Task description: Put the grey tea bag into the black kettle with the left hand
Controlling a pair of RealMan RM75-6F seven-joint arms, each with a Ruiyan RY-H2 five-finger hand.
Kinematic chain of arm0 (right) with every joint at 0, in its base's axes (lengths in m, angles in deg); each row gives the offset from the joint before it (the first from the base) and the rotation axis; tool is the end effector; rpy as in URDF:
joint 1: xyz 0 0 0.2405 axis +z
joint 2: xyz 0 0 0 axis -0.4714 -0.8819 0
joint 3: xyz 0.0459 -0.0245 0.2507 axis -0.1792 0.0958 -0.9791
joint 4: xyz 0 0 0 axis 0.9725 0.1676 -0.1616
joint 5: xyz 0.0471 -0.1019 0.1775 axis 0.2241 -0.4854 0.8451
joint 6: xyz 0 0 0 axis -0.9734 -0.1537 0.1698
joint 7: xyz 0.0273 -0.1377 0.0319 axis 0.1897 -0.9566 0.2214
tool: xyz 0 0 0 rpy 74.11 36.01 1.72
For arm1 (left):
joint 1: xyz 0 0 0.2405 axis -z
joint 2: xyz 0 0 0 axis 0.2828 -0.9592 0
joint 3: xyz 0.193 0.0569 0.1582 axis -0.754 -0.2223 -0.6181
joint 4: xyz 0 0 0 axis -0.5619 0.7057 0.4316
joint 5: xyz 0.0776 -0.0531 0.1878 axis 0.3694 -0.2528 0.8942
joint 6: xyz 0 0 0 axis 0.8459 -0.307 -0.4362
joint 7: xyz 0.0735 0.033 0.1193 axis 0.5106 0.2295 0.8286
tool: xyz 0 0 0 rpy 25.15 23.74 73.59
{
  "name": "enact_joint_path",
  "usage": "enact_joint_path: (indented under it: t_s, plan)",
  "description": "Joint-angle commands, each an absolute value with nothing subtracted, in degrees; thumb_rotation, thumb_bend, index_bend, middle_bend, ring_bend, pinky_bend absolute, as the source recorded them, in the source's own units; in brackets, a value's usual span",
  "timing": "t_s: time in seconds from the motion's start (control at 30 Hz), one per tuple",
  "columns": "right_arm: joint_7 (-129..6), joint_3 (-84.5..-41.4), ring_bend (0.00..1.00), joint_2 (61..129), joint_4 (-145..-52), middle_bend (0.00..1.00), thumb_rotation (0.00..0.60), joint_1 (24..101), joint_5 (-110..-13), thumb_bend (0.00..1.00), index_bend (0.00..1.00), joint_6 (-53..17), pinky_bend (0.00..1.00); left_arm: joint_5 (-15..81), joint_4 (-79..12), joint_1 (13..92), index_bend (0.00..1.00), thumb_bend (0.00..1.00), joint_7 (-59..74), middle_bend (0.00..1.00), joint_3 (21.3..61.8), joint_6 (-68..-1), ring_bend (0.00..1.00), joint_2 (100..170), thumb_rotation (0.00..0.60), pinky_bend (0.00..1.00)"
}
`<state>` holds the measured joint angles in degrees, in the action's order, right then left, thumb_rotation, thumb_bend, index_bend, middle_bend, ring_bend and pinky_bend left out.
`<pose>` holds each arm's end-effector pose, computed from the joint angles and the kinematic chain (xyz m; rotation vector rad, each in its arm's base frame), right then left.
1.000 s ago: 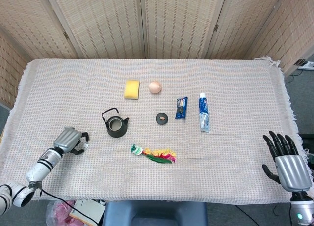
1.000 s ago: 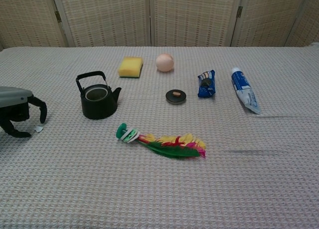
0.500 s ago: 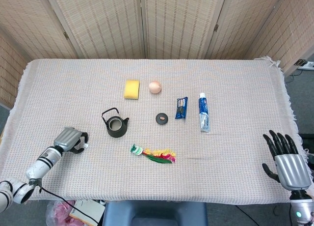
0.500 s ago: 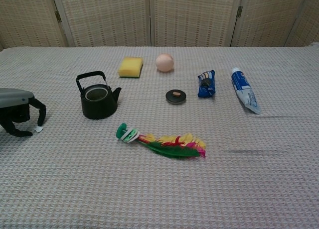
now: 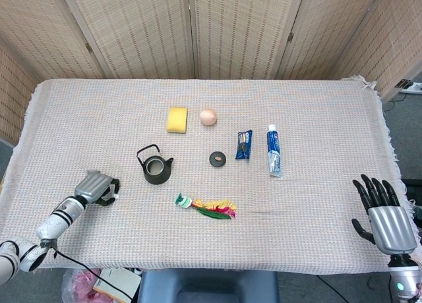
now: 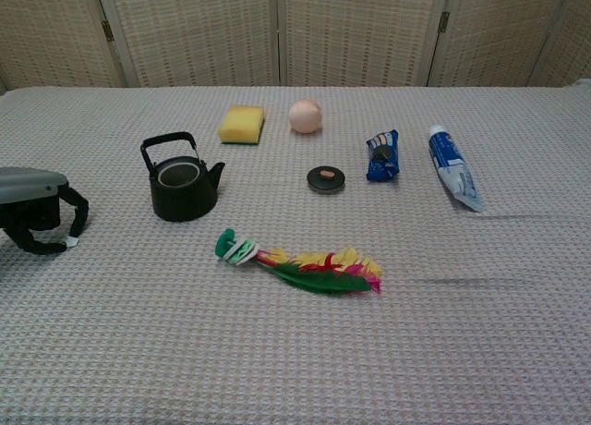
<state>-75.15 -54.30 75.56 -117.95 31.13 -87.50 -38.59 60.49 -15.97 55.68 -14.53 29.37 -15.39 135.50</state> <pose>-0.3075 -0.1658 0.1516 1.4822 -0.7790 0.7463 -0.3051 0.3572 0.0287 -1.9895 -1.0404 -0.5991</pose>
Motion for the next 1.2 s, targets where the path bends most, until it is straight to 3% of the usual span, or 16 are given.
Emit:
enact_joint_path:
  t_s: [0.03,0.7,1.2]
  plan:
    - [-75.2,-54.3,0.0,75.6,-118.0,0.0,0.6,31.1,-87.5,0.22,0.0,-38.6,0.0,60.5,-15.9,55.7,0.56,0.34,-14.9,1.0,29.3,-15.5,1.0,135.5,0.6,1.0]
    - [-74.9,-54.0,0.0,75.4,-118.2,0.0,0.6,31.3,-88.0,0.23,0.0,-38.6,0.0,60.0,-19.7,55.2,0.59,0.38,-13.1,1.0,29.4,-17.9,1.0,132.5,0.6,1.0]
    - [-71.1,-53.2,0.0,73.8,-118.3,0.0,0.6,31.3,-89.3,0.23,0.0,-38.5,0.0,51.0,-42.5,57.9,0.58,0.38,5.6,1.0,36.2,-17.4,1.0,117.8,0.6,1.0]
